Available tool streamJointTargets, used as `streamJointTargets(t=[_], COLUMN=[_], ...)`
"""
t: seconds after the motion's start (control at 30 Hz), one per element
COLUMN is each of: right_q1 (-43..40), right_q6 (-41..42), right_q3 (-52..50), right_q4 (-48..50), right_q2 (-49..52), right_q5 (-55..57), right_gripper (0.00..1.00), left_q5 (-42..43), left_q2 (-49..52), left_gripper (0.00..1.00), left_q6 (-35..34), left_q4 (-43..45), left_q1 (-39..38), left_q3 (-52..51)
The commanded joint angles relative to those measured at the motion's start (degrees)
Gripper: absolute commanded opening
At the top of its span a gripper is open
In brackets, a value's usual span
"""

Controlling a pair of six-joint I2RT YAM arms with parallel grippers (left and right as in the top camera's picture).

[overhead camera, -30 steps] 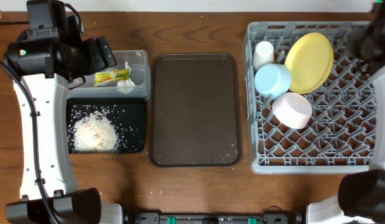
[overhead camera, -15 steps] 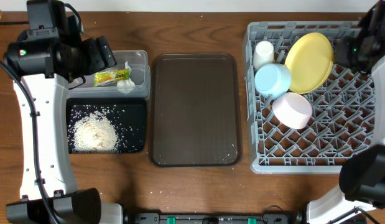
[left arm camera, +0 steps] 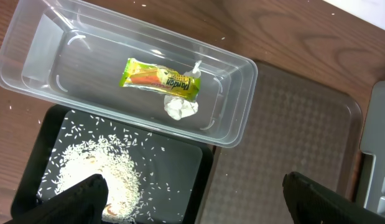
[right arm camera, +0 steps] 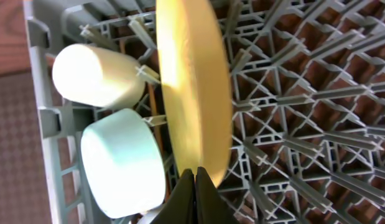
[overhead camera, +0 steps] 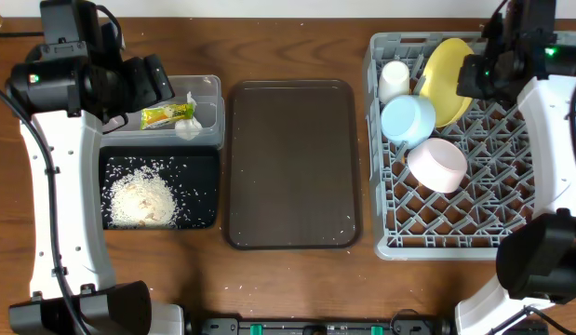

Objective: Sort waste into correct bins and load items into the dishwasher rack
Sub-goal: 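Open the right gripper and push the yellow plate upright in the rack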

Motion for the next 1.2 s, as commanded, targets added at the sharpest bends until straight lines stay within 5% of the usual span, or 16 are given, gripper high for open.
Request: streamJointTargets(t=[0.0,0.37,0.43,0.5,1.17], right_q1=[0.9,4.0,5.1,6.1,7.4], right_q6=[-1.2,-3.8,-3.7,-3.7,-3.7], right_q3=[-0.1,0.0,0.0,0.0,0.0], right_q4=[0.3,0.7,0.7,0.0,-2.4], right_q2=[-2.4,-11.1,-13.1,-14.7,-16.3], right_q5=[4.2,-0.9,-0.9,-0.9,-0.8], right_gripper=[0.02,0.38,0.59,0.99,0.99], left_q5=[-0.7,-0.7,-0.7,-0.7,-0.7], left_q2=[-0.1,-0.1,-0.1,-0.1,-0.1], left_gripper=[0.93,0.93,0.93,0.93,0.93], left_q6=[-0.7,-0.7,-0.7,-0.7,-0.7], left_q4=[-0.2,-0.2,-0.2,-0.2,-0.2], left_q1=[0.2,0.2,0.2,0.2,0.2], left_q3=[0.7,0.7,0.7,0.7,0.7])
